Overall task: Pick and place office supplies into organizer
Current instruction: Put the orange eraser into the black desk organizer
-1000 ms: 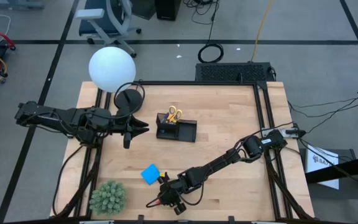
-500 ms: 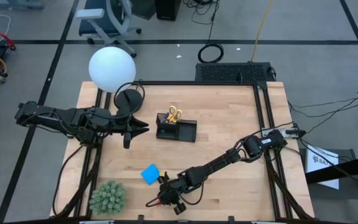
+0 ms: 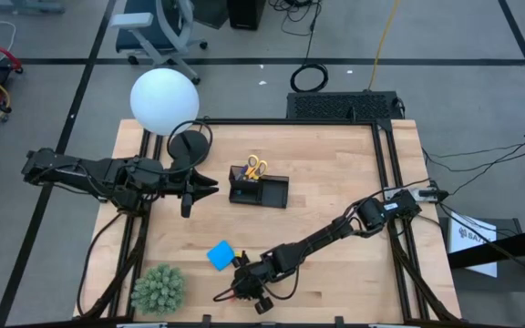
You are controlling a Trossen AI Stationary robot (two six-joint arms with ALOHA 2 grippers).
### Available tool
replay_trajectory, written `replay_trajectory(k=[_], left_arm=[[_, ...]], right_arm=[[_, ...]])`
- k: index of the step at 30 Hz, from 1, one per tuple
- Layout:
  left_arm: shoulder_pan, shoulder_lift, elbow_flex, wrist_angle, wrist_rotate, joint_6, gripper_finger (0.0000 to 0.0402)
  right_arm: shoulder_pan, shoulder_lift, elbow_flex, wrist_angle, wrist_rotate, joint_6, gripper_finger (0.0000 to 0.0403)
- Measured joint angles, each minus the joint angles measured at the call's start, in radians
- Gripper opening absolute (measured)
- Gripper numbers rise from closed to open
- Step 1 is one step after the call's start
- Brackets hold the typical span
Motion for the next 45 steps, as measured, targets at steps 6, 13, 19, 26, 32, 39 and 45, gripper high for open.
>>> replay_trajectory(k=[6,13,19,26,32,39,45], left_arm=[[0.0,0.0,0.0,0.0,0.0,0.0,0.0115],[0.0,0.0,0.0,0.0,0.0,0.0,0.0115],[0.0,0.0,0.0,0.0,0.0,0.0,0.0115],[0.0,0.0,0.0,0.0,0.0,0.0,0.0115],[0.0,0.0,0.0,0.0,0.0,0.0,0.0115],[0.0,0.0,0.0,0.0,0.0,0.0,0.0115],[0.0,0.0,0.0,0.0,0.0,0.0,0.0115]], right_arm=[[-0.016,-0.015,0.01,0.019,-0.003,0.002,0.0057],[-0.024,-0.026,0.031,0.018,-0.001,0.002,0.0058],[-0.036,-0.026,0.048,-0.006,0.0,0.002,0.0058],[-0.07,-0.041,0.079,-0.116,0.005,0.044,0.0058],[-0.109,-0.089,0.079,-0.152,0.1,0.045,0.0059],[-0.165,-0.138,0.079,-0.18,0.204,0.084,0.0059],[-0.211,-0.157,0.079,-0.247,0.297,0.159,0.0059]])
